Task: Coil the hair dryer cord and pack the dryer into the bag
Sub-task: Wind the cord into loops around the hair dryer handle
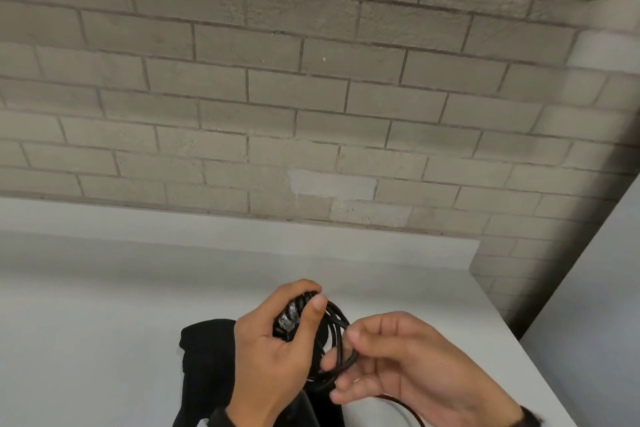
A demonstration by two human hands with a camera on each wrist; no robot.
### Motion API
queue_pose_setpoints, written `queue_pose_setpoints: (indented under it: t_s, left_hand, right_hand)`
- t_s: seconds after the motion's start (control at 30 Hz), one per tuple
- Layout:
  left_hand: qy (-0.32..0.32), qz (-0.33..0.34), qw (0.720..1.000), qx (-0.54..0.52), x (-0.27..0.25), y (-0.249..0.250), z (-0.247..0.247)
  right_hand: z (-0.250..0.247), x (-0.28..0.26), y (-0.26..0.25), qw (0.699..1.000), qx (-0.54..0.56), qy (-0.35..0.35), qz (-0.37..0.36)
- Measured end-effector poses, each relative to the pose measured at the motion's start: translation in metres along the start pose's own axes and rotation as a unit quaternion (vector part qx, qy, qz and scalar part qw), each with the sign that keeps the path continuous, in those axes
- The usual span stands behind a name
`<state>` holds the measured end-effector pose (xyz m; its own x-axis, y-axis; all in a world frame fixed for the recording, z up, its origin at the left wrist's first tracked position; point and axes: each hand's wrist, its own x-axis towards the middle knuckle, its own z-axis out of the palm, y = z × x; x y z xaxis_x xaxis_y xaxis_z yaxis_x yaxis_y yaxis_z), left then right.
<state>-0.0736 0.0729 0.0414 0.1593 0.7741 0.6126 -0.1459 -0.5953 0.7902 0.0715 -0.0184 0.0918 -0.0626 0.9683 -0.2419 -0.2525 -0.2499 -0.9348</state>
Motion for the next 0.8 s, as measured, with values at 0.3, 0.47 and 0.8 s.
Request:
queue_pose_setpoints:
  t_s: [0.3,0.47,0.8]
  left_hand:
    - [-0.04,0.027,0.999,0.009,0.002,-0.005,0.0]
    - [-0.015,0.044,0.999,0.027,0.003,-0.006,0.003]
    - [0.015,0.04,0.997,0.06,-0.001,-0.001,0.007]
  right_hand:
    - [0.001,-0.002,0.015,0.996,-0.049,0.058,-0.055]
    - [0.02,-0.004,0.045,0.848,-0.35,0.303,-0.257]
    - [-0.002,-0.016,0.021,0.984,0.067,0.126,-0.107]
